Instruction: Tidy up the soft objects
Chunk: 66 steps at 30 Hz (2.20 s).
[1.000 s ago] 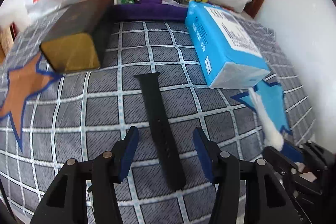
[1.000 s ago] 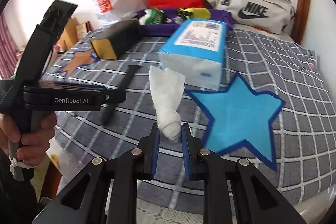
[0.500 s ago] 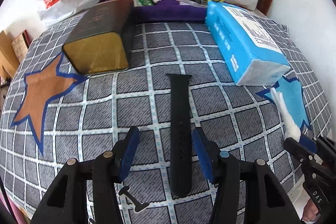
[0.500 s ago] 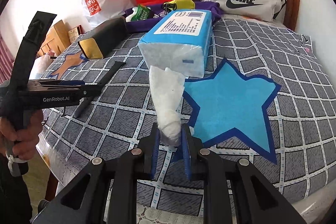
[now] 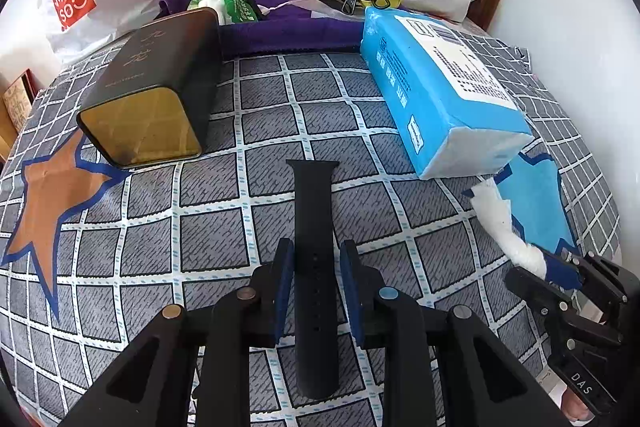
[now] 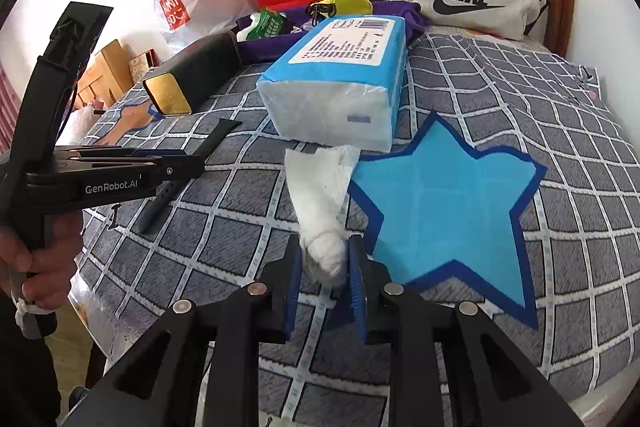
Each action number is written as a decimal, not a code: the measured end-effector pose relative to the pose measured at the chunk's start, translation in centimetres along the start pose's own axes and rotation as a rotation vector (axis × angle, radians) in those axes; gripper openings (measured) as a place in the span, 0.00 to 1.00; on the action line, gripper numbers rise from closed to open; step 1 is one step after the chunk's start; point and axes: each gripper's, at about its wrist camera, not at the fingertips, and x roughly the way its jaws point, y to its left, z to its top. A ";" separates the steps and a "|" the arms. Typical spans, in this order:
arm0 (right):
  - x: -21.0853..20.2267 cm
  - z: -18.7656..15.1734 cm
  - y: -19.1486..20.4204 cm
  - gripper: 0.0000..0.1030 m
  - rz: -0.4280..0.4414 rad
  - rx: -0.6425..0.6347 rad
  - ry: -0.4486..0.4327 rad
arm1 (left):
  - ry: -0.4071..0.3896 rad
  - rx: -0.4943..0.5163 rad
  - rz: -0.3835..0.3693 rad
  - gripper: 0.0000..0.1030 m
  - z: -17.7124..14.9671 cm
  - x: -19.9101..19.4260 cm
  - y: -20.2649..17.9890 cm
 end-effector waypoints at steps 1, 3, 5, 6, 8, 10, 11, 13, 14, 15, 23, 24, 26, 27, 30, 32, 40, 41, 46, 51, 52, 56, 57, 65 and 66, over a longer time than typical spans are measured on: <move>0.2 0.2 0.0 0.29 0.001 -0.002 0.000 | -0.008 0.011 0.012 0.22 0.0 0.1 -0.2; 0.5 0.6 0.2 0.35 -0.001 -0.011 -0.003 | -0.018 0.027 0.034 0.22 -0.1 0.2 -0.6; 0.8 0.9 0.4 0.36 -0.015 -0.018 -0.016 | -0.021 0.039 0.042 0.19 -0.1 0.2 -0.8; 1.0 0.9 0.6 0.33 -0.030 -0.025 -0.022 | -0.024 0.048 0.039 0.19 -0.1 0.1 -0.8; 1.1 0.9 0.8 0.16 -0.052 -0.041 -0.024 | -0.024 0.024 0.015 0.19 -0.1 -0.1 -0.4; 0.9 1.1 1.0 0.16 -0.051 -0.047 -0.023 | -0.011 -0.010 -0.015 0.19 -0.2 -0.4 0.4; 0.7 1.1 1.0 0.16 -0.043 -0.044 -0.019 | -0.012 -0.032 -0.022 0.19 -0.2 -0.7 0.8; 0.2 1.1 1.2 0.16 -0.034 -0.043 -0.020 | -0.022 -0.067 -0.034 0.19 -0.5 -1.6 1.7; 0.0 1.2 1.3 0.16 -0.033 -0.046 -0.022 | -0.027 -0.080 -0.029 0.19 -0.6 -1.8 2.0; -0.3 1.2 1.5 0.16 -0.031 -0.050 -0.026 | -0.032 -0.093 -0.025 0.19 -0.8 -2.4 2.5; -2.4 2.4 3.4 0.16 0.000 -0.068 -0.045 | -0.071 -0.164 0.007 0.19 -2.1 -6.2 5.3; -2.6 2.6 3.6 0.16 -0.001 -0.070 -0.047 | -0.079 -0.181 0.009 0.19 -2.1 -6.7 5.9; -3.1 3.2 3.9 0.16 0.006 -0.067 -0.052 | -0.097 -0.202 0.012 0.19 -1.9 -7.7 6.8; -3.3 3.5 4.0 0.16 0.014 -0.065 -0.057 | -0.109 -0.213 0.016 0.19 -1.7 -8.2 7.3; -3.9 4.9 4.4 0.16 0.027 -0.075 -0.070 | -0.136 -0.239 0.022 0.19 -0.6 -9.1 8.4; -4.1 5.9 4.7 0.16 0.022 -0.090 -0.078 | -0.149 -0.251 0.022 0.19 0.2 -9.5 9.0; -4.4 11.0 4.3 0.16 0.007 -0.115 -0.134 | -0.180 -0.261 0.025 0.19 4.2 -9.7 10.0; -4.2 11.8 4.1 0.16 0.004 -0.114 -0.137 | -0.182 -0.262 0.024 0.19 5.0 -9.6 10.1; -3.0 15.5 2.8 0.16 0.007 -0.095 -0.153 | -0.193 -0.263 0.010 0.19 8.4 -8.8 10.4; -0.3 18.7 1.5 0.16 -0.004 -0.070 -0.144 | -0.200 -0.258 0.018 0.19 11.5 -7.8 10.6; 0.3 19.2 1.2 0.16 -0.003 -0.063 -0.139 | -0.201 -0.256 0.024 0.19 12.3 -7.4 10.7; 2.9 21.0 -0.1 0.16 -0.002 -0.036 -0.117 | -0.204 -0.256 0.022 0.19 14.4 -6.4 11.0; 3.5 21.3 -0.3 0.16 -0.007 -0.030 -0.114 | -0.203 -0.256 0.021 0.19 15.0 -6.0 11.2; 8.2 23.8 -1.7 0.16 -0.005 -0.010 -0.064 | -0.189 -0.242 0.022 0.19 18.5 -3.1 11.9; 8.7 24.0 -1.7 0.16 -0.006 -0.016 -0.059 | -0.184 -0.240 0.022 0.19 18.9 -2.7 12.0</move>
